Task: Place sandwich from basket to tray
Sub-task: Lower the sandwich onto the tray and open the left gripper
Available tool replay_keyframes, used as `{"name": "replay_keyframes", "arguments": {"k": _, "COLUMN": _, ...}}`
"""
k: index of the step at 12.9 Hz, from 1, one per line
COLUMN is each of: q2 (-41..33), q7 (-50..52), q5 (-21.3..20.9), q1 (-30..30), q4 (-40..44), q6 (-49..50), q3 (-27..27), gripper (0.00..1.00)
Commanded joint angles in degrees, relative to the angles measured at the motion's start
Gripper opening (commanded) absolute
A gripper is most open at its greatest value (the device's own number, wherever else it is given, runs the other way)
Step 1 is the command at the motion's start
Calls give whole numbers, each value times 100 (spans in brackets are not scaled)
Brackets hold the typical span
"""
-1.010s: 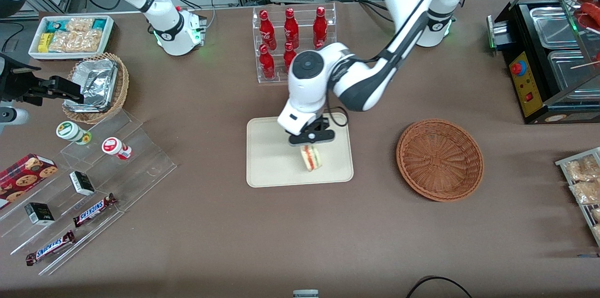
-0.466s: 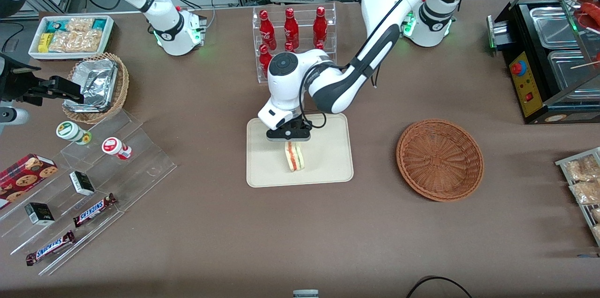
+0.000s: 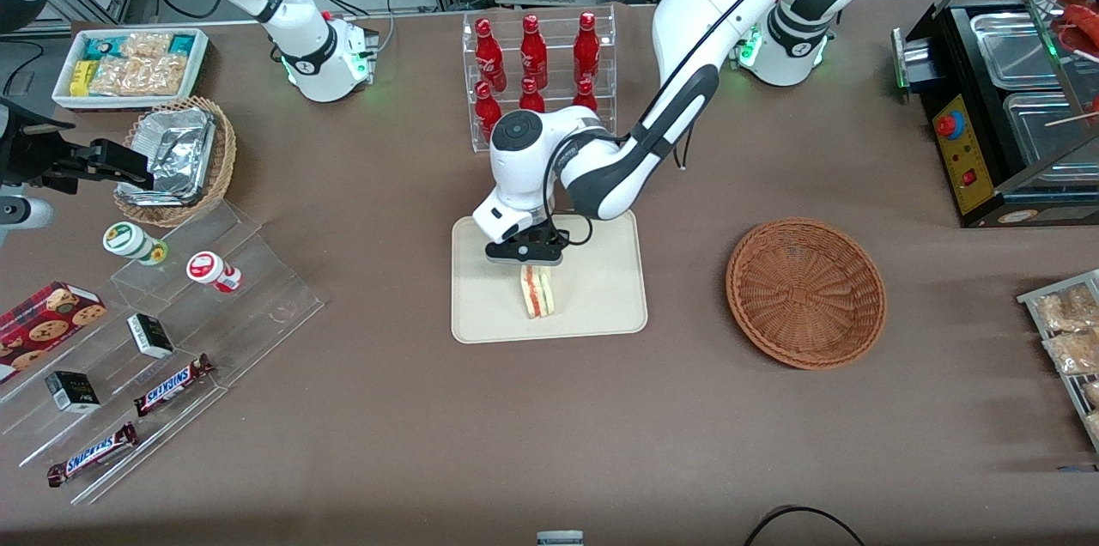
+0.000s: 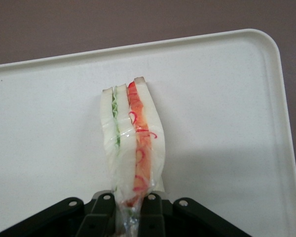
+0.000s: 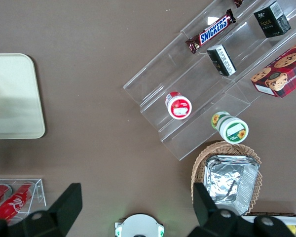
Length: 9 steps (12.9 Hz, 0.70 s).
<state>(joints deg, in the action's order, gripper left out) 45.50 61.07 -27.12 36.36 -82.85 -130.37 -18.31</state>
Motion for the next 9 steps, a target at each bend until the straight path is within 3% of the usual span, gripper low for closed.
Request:
{"name": "replay_keyframes", "arguments": {"k": 1, "q2": 38, "q7": -8, "q5": -118, "q1": 82, "q4": 102, "q6": 3, "q3": 56, "gripper": 99}}
{"name": "replay_keyframes", "arguments": {"k": 6, "q2": -304, "q7": 98, "q5": -31, "q1": 29, "q4": 129, "q6": 266, "q3": 38, "gripper": 100}}
{"name": "replay_keyframes", "arguments": {"k": 9, "q2": -892, "q7": 80, "q5": 609, "q1": -40, "q4": 155, "q6": 775, "q3": 73, "gripper": 100}}
